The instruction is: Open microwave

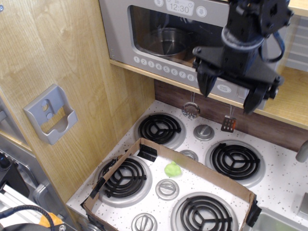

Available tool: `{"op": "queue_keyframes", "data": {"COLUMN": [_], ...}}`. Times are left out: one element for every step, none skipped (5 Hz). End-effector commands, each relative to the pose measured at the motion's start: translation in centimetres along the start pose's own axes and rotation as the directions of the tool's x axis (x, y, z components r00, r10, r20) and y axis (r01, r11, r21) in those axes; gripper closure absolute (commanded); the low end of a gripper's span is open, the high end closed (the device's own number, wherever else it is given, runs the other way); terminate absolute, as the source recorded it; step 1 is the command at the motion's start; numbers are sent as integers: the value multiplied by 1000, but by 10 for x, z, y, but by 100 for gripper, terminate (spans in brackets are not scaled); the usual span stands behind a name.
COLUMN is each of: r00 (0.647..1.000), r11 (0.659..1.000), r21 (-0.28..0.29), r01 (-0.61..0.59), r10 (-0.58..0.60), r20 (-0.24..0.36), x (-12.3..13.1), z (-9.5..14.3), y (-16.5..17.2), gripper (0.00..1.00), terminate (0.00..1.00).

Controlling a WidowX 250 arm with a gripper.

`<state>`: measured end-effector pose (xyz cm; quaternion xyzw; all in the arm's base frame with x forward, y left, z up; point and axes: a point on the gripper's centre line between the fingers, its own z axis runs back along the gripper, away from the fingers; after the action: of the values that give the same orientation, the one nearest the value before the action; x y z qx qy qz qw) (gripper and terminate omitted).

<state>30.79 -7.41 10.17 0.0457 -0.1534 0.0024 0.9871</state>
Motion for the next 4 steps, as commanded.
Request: {"op": "queue_keyframes", "data": {"r00": [997,997,997,997], "r11": [999,998,998,997], "r21": [4,3,-11,-35], "r01": [45,61,57,69], "r10": [-45,-61,-56,-67], "r20": [55,47,48,48], "x": [28,39,48,59], "z": [-2,-2,-2,-2], "y": [9,10,7,5], "gripper": [0,0,0,0], "terminate": [0,0,0,0]}}
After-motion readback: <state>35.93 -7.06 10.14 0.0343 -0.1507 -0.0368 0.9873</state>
